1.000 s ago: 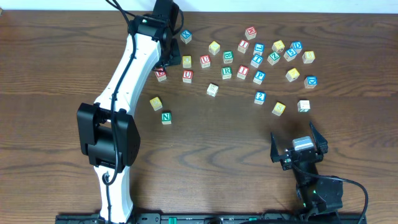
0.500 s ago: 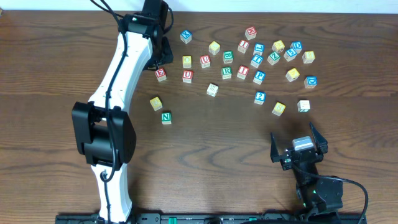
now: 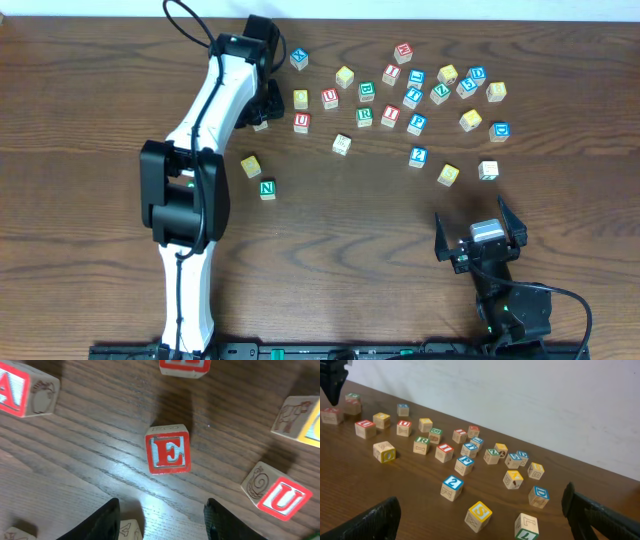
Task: Spell out NEURIPS
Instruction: 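Move the left gripper over the red E block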
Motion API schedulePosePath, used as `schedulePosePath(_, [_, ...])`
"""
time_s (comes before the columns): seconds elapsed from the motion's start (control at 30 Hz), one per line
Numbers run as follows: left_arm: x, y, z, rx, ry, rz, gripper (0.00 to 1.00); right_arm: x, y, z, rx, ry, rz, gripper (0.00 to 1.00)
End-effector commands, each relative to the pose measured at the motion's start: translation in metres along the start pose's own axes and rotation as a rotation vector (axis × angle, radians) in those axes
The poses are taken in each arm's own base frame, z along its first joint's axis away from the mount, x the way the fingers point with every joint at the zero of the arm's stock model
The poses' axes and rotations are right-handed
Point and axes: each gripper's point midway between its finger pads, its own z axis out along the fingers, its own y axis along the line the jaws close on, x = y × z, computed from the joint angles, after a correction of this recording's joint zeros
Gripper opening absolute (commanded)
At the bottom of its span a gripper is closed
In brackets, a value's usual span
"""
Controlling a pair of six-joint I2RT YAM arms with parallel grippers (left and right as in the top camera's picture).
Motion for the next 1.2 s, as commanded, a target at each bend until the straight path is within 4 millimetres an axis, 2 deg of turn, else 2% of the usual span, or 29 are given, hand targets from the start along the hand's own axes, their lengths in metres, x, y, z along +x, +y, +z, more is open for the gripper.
schedulePosePath(0.0, [-0.001, -0.002, 0.007, -0.006, 0.007, -0.003, 0.53, 0.002, -0.004, 0.000, 0.020, 0.006, 0.015, 0.99])
schedulePosePath(0.87, [-0.016, -0.011, 0.010, 0.028, -0.050, 0.011, 0.53, 0.002, -0.004, 0.000, 0.020, 0.006, 0.015, 0.99])
schedulePosePath(1.17, [-0.013, -0.010, 0.023, 0.019, -0.034, 0.011, 0.54, 0.002, -0.004, 0.000, 0.020, 0.006, 0.015, 0.99])
